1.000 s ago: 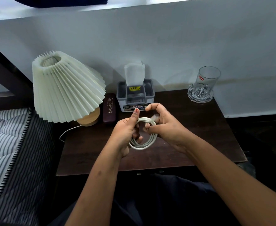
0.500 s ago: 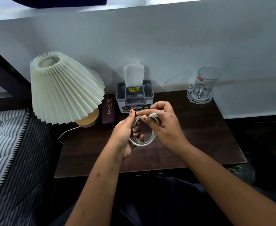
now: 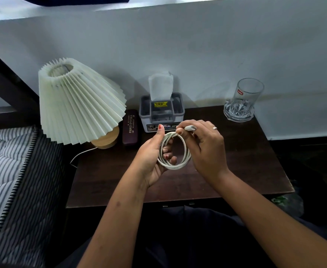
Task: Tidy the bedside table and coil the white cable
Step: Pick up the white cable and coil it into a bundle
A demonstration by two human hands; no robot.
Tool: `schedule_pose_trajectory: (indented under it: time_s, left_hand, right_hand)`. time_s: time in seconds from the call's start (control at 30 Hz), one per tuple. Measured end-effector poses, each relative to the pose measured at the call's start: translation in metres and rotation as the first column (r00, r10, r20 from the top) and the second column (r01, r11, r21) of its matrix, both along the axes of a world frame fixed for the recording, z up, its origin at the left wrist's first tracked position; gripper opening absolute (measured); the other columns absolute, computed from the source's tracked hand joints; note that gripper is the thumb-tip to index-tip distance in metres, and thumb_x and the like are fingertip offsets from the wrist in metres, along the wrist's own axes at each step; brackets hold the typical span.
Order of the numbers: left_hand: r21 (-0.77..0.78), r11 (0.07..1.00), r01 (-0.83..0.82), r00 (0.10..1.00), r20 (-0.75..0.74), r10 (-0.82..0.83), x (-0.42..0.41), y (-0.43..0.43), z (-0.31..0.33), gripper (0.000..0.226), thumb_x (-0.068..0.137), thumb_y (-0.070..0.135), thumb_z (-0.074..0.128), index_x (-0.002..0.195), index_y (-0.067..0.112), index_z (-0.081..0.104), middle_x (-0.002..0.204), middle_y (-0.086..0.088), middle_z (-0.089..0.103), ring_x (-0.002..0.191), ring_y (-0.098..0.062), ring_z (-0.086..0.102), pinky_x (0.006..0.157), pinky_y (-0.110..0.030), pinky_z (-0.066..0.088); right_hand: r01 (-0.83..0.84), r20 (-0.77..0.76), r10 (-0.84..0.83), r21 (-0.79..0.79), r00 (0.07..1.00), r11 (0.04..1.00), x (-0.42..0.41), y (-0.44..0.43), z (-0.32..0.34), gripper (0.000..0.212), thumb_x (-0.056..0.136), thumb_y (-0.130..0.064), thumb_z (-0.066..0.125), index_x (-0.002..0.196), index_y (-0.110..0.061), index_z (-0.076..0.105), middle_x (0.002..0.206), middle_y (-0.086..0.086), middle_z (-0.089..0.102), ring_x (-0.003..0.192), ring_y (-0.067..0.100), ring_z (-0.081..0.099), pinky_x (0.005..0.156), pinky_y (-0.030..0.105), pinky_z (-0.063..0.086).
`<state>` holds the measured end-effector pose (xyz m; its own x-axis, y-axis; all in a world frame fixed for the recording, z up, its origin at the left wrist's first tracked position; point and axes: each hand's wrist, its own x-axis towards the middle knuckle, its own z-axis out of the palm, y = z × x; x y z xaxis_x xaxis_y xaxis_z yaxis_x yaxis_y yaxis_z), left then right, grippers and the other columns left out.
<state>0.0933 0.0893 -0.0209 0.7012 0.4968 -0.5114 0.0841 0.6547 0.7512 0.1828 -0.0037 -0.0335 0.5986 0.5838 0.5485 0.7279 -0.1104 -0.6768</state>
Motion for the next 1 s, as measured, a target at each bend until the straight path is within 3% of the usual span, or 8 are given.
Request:
schedule_pose_trajectory:
  time_s: [0.2,0.3,0.47,0.67,0.87,1.0]
  left_hand:
    - [-0.055,0.997,0.059,0.988,0.145,-0.051,0.001,-0.004,0.004,0.045,0.086,0.053,0.043,0.071,0.012,0.051,0.043,0.006,0.034,0.034,-0.003,0.032,0.035,-0.012,0.029]
    - [-0.086,0.991,0.099,0.973,0.216,-0.078,0.003,-0.01,0.007,0.048,0.074,0.058,0.044,0.07,0.011,0.05,0.04,0.007,0.033,0.029,-0.001,0.03,0.031,-0.01,0.025]
    - [-0.115,0.982,0.151,0.953,0.28,-0.114,0.006,-0.014,0.007,0.049,0.08,0.058,0.038,0.073,0.011,0.05,0.038,0.01,0.033,0.027,0.001,0.028,0.028,-0.008,0.021]
    - [0.027,0.983,0.179,0.946,0.268,-0.179,0.004,-0.012,0.009,0.032,0.077,0.046,0.048,0.077,0.013,0.049,0.04,0.012,0.029,0.029,0.001,0.022,0.029,-0.008,0.016]
    - [0.093,0.978,0.188,0.956,0.212,-0.204,0.004,-0.014,0.012,0.03,0.076,0.043,0.05,0.075,0.013,0.051,0.04,0.012,0.028,0.031,0.001,0.02,0.03,-0.009,0.015]
    - [0.138,0.973,0.183,0.965,0.165,-0.205,0.006,-0.015,0.011,0.031,0.089,0.038,0.045,0.074,0.013,0.053,0.041,0.012,0.029,0.033,0.001,0.02,0.031,-0.009,0.016]
  right_hand:
    - [0.082,0.033,-0.085,0.085,0.996,0.993,-0.001,0.003,-0.002,0.024,0.094,-0.027,0.047,0.088,-0.008,0.061,0.085,0.0,0.06,0.079,0.017,0.053,0.075,0.03,0.04]
    - [0.103,-0.03,-0.1,0.16,0.995,0.982,-0.001,0.005,-0.003,0.02,0.095,-0.02,0.043,0.088,-0.006,0.055,0.084,-0.005,0.05,0.078,0.011,0.047,0.074,0.029,0.04]
    - [0.157,-0.175,-0.12,0.22,0.977,0.963,-0.003,0.006,-0.004,0.016,0.097,-0.009,0.041,0.086,-0.002,0.05,0.076,-0.004,0.044,0.066,0.005,0.04,0.064,0.013,0.033]
    - [0.208,-0.28,-0.131,0.267,0.951,0.941,-0.006,0.007,0.002,0.014,0.097,-0.009,0.042,0.085,-0.004,0.049,0.066,0.005,0.049,0.061,0.018,0.047,0.057,0.021,0.037]
    - [0.252,-0.342,-0.146,0.288,0.928,0.924,-0.004,0.008,0.003,0.014,0.098,-0.012,0.043,0.085,-0.016,0.046,0.062,-0.003,0.048,0.055,0.016,0.049,0.055,0.024,0.041]
    - [0.246,-0.336,-0.14,0.297,0.931,0.923,0.001,0.007,0.004,0.014,0.098,-0.013,0.041,0.085,-0.014,0.047,0.059,-0.005,0.047,0.051,0.005,0.046,0.053,0.017,0.038]
